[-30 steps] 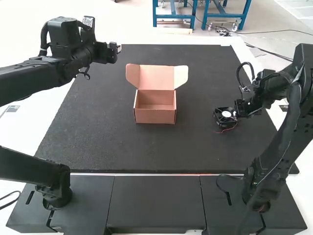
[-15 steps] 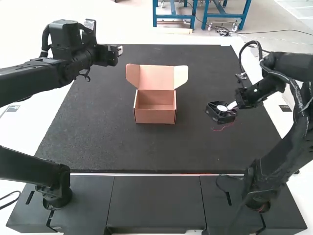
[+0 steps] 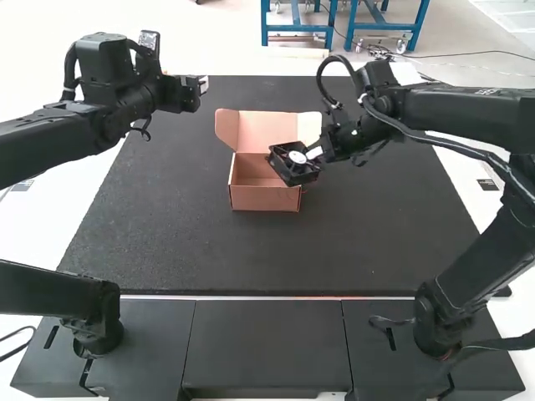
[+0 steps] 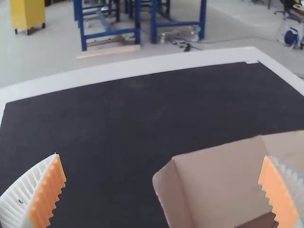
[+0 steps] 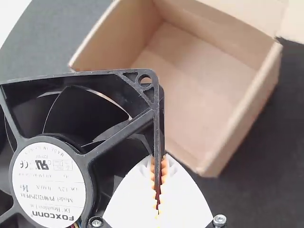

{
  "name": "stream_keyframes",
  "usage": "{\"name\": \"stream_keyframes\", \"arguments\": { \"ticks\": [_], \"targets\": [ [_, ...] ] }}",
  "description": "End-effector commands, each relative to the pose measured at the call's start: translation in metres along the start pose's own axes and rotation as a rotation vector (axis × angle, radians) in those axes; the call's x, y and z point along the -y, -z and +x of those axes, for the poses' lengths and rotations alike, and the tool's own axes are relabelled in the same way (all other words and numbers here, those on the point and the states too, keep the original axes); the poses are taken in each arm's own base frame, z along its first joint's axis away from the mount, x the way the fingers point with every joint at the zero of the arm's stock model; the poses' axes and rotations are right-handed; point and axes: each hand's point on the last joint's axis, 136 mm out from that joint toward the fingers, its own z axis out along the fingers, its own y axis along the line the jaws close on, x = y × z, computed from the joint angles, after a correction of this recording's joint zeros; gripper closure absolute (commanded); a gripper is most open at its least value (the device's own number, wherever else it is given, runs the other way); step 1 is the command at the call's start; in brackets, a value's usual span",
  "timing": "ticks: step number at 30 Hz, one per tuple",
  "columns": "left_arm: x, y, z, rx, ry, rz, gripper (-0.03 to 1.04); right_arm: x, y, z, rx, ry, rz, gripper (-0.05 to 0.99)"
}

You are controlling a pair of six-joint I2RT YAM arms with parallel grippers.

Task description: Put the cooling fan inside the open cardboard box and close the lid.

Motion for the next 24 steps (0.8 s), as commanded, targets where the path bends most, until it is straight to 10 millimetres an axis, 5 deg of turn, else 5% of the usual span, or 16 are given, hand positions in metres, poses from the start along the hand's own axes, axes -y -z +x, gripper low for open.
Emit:
{"name": "stream_keyframes", "arguments": {
  "ticks": [1,14,24],
  "targets": [
    [-0.005,0.007,-0.005,0.025,0.019,-0.027,0.05,-0.016,-0.011,-0.019,0.031,-0.084,0.007,0.96],
    [-0.011,0.011,-0.004,0.068,0.023,-0.068,0.05,0.000,-0.051,-0.060,0.107,-0.090,0.102,0.96],
    [-0.026,0.013,-0.003,0.077,0.026,-0.129,0.05,0.020,-0.072,-0.066,0.136,-0.109,0.148,0.96]
  ]
}}
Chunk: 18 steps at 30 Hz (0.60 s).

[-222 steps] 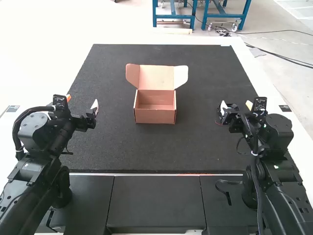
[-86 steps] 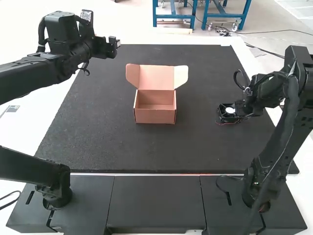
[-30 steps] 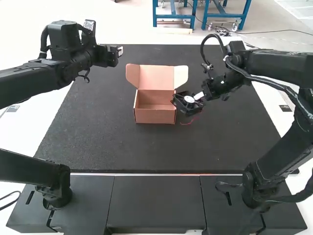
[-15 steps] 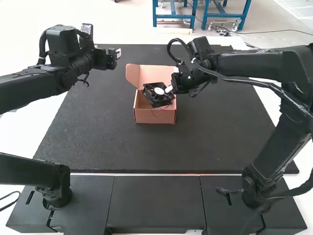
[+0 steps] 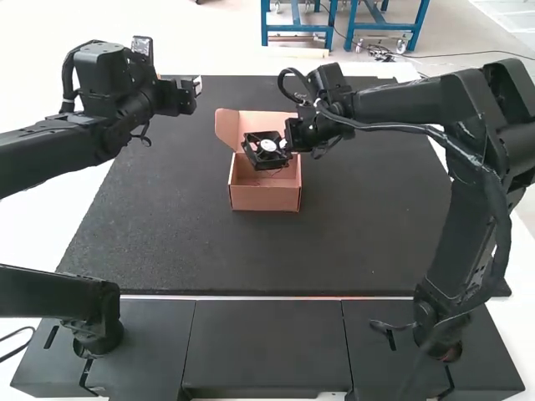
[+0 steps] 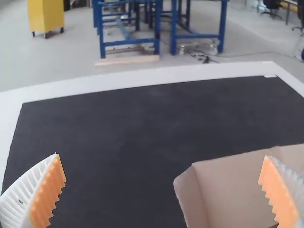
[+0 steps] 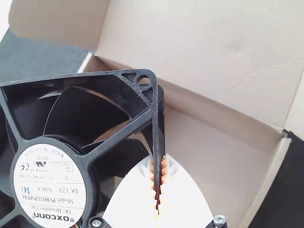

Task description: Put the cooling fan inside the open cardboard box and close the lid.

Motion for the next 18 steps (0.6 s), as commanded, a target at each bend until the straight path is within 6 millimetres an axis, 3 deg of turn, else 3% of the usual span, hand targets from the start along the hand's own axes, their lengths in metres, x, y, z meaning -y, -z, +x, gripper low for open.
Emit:
{"name": "stream_keyframes", "arguments": {
  "ticks": [1,18],
  "targets": [
    [-0.012,0.006,-0.005,0.024,0.011,-0.044,0.05,0.000,0.000,-0.014,0.046,-0.011,0.013,0.96],
    [-0.017,0.008,-0.002,0.019,0.020,-0.058,0.05,0.014,-0.034,0.017,-0.003,-0.008,0.027,0.95]
  ]
}}
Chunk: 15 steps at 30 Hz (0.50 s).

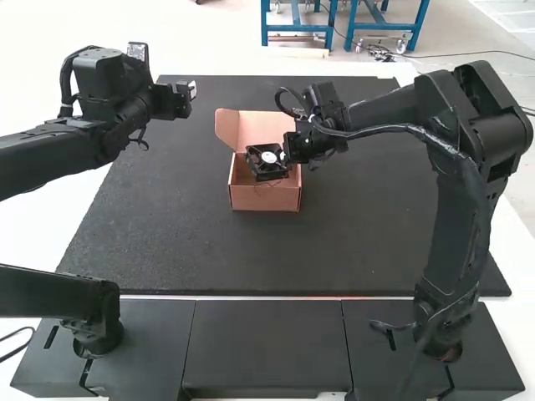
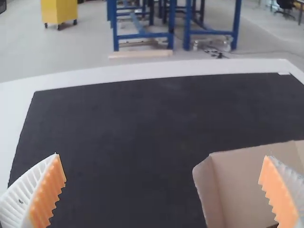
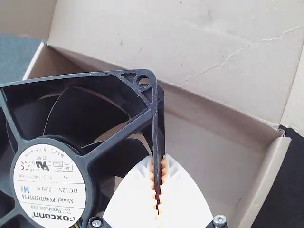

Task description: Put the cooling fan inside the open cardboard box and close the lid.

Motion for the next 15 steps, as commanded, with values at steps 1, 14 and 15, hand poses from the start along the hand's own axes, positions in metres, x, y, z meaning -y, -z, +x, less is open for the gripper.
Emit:
{"name": "stream_keyframes", "arguments": {
  "ticks": [1,14,15],
  "targets": [
    [-0.005,0.008,-0.015,0.042,0.010,-0.016,0.05,-0.005,-0.003,-0.003,0.020,0.005,-0.012,0.95],
    [-0.005,0.014,-0.005,0.028,0.011,-0.015,0.05,0.002,-0.020,0.005,0.006,-0.001,-0.006,0.95],
    [-0.004,0.014,-0.003,0.024,0.010,-0.013,0.05,0.003,-0.021,0.006,0.005,0.000,-0.006,0.95]
  ]
}}
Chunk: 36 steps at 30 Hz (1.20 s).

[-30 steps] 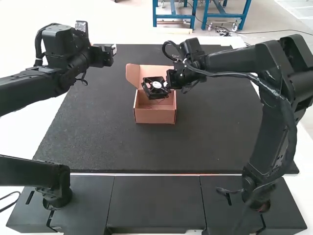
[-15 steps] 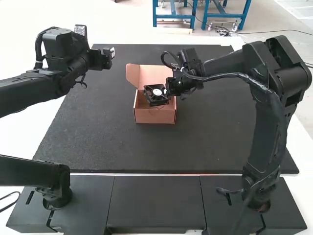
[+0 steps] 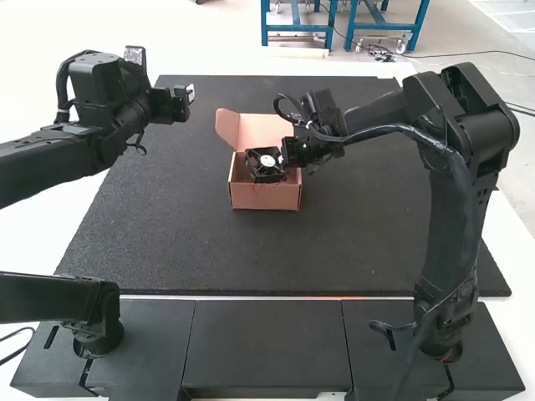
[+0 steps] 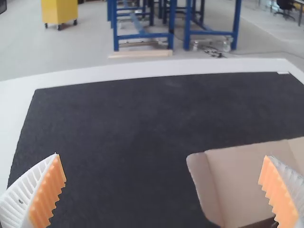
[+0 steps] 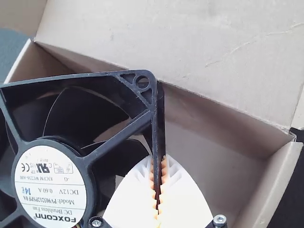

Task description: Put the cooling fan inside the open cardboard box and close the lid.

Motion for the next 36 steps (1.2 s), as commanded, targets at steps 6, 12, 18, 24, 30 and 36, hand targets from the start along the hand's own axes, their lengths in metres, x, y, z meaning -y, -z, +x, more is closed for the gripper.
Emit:
{"name": "stream_keyframes", "arguments": {
  "ticks": [6,12,18,24,30,36],
  "targets": [
    [-0.003,0.006,-0.008,0.023,0.005,-0.009,0.05,-0.001,-0.005,-0.001,0.008,0.000,0.005,0.84],
    [-0.008,0.005,-0.008,0.025,0.007,-0.019,0.05,0.000,-0.005,-0.003,0.010,0.003,0.019,0.59],
    [-0.009,0.006,-0.007,0.025,0.007,-0.023,0.05,-0.001,-0.001,-0.014,0.031,0.005,0.019,0.51],
    [0.008,0.011,-0.008,0.023,0.008,0.071,0.05,-0.020,0.031,-0.056,0.108,-0.008,-0.007,0.39],
    [0.030,0.021,-0.004,-0.004,0.042,0.193,0.05,-0.040,0.086,-0.112,0.237,0.015,-0.026,0.34],
    [0.031,0.009,0.022,-0.043,0.045,0.188,0.05,-0.004,0.112,-0.128,0.271,0.082,0.111,0.31]
  ]
}}
